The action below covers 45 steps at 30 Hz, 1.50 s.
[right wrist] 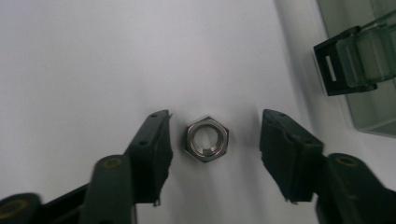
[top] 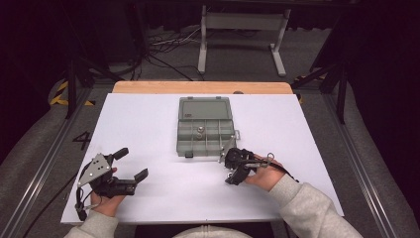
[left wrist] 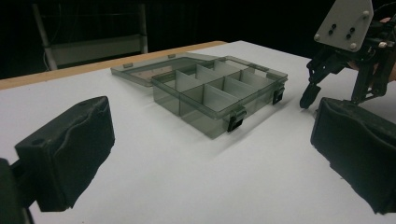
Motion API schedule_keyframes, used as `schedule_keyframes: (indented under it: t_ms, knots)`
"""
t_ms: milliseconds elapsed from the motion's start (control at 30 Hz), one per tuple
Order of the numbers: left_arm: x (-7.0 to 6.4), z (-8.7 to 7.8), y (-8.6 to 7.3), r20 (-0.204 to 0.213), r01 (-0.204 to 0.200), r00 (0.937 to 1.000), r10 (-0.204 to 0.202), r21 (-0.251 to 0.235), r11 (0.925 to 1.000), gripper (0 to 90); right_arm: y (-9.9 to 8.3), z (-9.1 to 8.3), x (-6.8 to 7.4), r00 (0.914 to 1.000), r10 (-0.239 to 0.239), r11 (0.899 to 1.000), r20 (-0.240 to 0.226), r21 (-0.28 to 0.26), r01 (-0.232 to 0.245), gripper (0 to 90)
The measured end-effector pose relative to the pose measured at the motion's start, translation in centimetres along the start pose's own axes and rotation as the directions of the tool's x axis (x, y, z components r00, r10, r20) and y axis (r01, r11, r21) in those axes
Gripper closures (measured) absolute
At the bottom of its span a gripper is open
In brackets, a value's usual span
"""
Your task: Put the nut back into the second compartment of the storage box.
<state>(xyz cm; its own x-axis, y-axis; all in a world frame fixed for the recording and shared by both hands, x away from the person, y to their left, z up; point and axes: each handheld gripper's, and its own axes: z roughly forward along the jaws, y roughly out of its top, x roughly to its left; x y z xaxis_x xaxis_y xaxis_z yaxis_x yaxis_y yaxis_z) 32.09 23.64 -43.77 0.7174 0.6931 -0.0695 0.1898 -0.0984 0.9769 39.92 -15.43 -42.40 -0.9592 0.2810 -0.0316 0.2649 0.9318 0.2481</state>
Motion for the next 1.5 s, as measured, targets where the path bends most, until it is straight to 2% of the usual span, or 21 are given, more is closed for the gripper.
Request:
schedule_keyframes:
  t_ms: [33, 67, 200, 333, 500, 667, 833, 867, 1200, 1333, 1500]
  knots:
    - [0.0, 0.0, 0.0, 0.0, 0.001, 1.0, -0.001, 0.0, 1.0, 0.4, 0.0, 0.0, 0.0, 1.0, 0.001, 1.0, -0.002, -0.001, -0.001, 48.5]
    - [0.0, 0.0, 0.0, 0.0, 0.001, 1.0, -0.001, -0.001, 1.0, 0.4, 0.1, -0.1, 0.0, 1.0, 0.005, 1.0, -0.004, -0.001, -0.005, 55.4]
    - [0.0, 0.0, 0.0, 0.0, -0.002, 1.0, 0.002, 0.0, 1.0, 0.4, 0.2, -0.2, 0.2, 1.0, -0.001, 1.0, -0.006, 0.007, 0.001, 69.5]
    - [0.0, 0.0, 0.0, 0.0, 0.0, 1.0, 0.0, -0.002, 1.0, 0.4, 0.4, -0.7, 0.1, 1.0, -0.001, 1.0, 0.007, -0.004, 0.001, 69.8]
    - [0.0, 0.0, 0.0, 0.001, 0.001, 1.0, -0.001, 0.0, 1.0, 0.4, 1.1, -2.2, -0.1, 0.9998, -0.011, 0.999, 0.015, -0.038, 0.012, 69.7]
    - [0.0, 0.0, 0.0, 0.001, 0.0, 1.0, 0.0, -0.001, 1.0, 0.4, 2.8, -5.0, -0.9, 0.999, -0.016, 0.995, 0.041, -0.094, 0.02, 69.6]
    - [0.0, 0.0, 0.0, 0.0, 0.001, 1.0, -0.001, -0.004, 1.0, 0.4, 4.0, -6.5, -1.5, 0.9974, -0.026, 0.994, 0.067, -0.106, 0.033, 69.5]
    - [0.0, 0.0, 0.0, 0.0, 0.001, 1.0, -0.001, -0.005, 1.0, 0.4, 4.8, -7.1, -1.7, 0.9966, -0.03, 0.994, 0.077, -0.105, 0.038, 69.6]
    - [0.1, -0.1, 0.0, -0.001, 0.001, 1.0, -0.001, -0.004, 1.0, 0.4, 8.3, -8.9, -3.9, 0.9922, -0.047, 0.991, 0.116, -0.121, 0.061, 69.6]
    - [0.1, -0.1, 0.0, -0.001, 0.002, 1.0, -0.002, -0.004, 1.0, 0.4, 9.3, -9.1, -4.6, 0.992, -0.032, 0.991, 0.122, -0.127, 0.048, 69.6]
    - [0.1, -0.1, 0.0, 0.001, 0.002, 1.0, -0.002, -0.005, 1.0, 0.5, 11.0, -9.2, -6.4, 0.9918, -0.015, 0.99, 0.127, -0.14, 0.033, 69.6]
